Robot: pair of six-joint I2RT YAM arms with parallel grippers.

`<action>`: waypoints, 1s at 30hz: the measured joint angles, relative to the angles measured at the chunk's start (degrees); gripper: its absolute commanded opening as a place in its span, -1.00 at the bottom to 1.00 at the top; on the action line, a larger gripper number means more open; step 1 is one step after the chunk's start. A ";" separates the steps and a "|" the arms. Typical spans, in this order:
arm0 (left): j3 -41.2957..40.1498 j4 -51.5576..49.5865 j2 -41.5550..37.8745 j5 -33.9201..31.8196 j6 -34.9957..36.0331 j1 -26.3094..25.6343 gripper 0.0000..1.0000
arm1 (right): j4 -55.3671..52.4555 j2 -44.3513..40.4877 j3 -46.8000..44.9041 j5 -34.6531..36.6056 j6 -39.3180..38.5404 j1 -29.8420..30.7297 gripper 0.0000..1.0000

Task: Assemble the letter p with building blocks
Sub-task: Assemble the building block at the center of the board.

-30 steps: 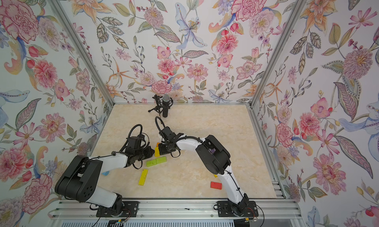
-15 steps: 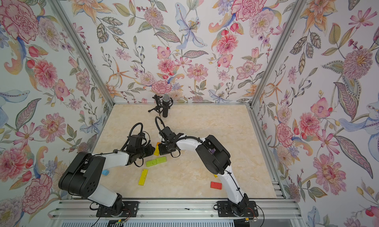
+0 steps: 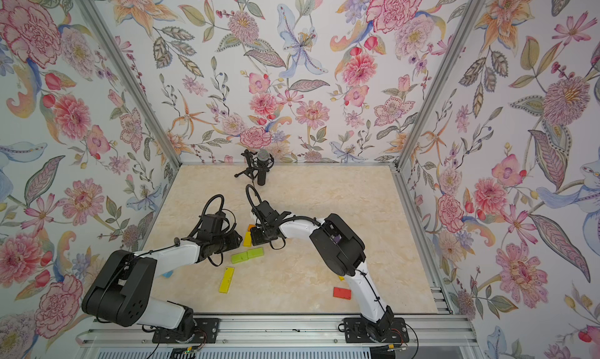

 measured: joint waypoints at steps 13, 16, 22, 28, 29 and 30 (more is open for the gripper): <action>0.00 -0.42 0.24 2.58 1.25 1.16 -0.45 | 1.97 -0.87 -1.92 0.00 0.79 0.44 -0.92; 0.00 0.68 0.92 3.69 1.22 1.14 -0.45 | 1.99 -0.87 -1.92 -0.02 0.81 0.55 -0.92; 0.55 3.56 2.91 5.66 1.20 1.14 -0.44 | 2.01 -0.87 -1.92 -0.07 1.03 0.59 -0.92; 1.27 3.78 3.67 5.81 1.20 1.14 -0.44 | 1.97 -0.87 -1.92 -0.68 1.05 0.42 -0.92; 1.36 3.72 3.76 5.81 1.20 1.14 -0.44 | 1.97 -0.87 -1.92 -0.68 1.05 0.42 -0.92; 1.51 3.54 3.85 5.81 1.20 1.14 -0.44 | 1.97 -0.85 -1.92 -0.70 1.05 0.42 -0.92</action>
